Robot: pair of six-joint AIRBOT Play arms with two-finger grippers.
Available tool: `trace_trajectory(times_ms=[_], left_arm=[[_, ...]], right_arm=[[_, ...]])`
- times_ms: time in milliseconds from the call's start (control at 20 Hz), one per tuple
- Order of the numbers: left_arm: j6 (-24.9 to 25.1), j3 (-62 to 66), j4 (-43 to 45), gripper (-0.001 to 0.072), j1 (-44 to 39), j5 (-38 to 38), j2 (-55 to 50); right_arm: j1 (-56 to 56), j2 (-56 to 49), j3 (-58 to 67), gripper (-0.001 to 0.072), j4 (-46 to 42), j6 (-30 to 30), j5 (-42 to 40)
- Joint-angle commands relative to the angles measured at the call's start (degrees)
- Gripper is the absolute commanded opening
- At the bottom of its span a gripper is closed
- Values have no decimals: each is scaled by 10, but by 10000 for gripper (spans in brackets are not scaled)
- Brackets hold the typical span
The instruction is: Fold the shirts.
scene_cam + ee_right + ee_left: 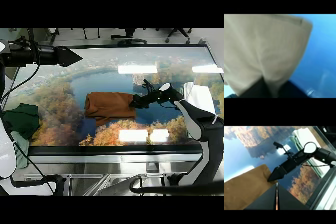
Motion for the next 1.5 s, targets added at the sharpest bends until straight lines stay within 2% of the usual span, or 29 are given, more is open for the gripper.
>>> trace_trajectory(times_ms=[0,200,450,750,850,1000,1100,1300,1450], left_arm=[[0,0,0,15,0,-1,0],[-2,0,0,16,0,-7,0],[-2,0,0,15,0,-36,0],[-1,0,0,16,0,-50,0],[-1,0,0,15,0,-50,0],[-1,0,0,15,0,-57,0],[-1,0,0,15,0,-68,0],[1,0,0,15,0,-80,0],[1,0,0,16,0,-79,0]], right_arm=[[-2,-2,7,22,180,-104,12],[-42,47,70,22,207,-113,8],[-161,116,147,22,207,-45,-3],[-334,184,152,21,203,11,-37],[-387,198,153,22,184,34,-58],[-452,208,152,22,154,84,-47],[-476,218,152,22,101,112,-36],[-489,239,151,21,-66,201,1],[-487,245,138,21,-213,328,91]])
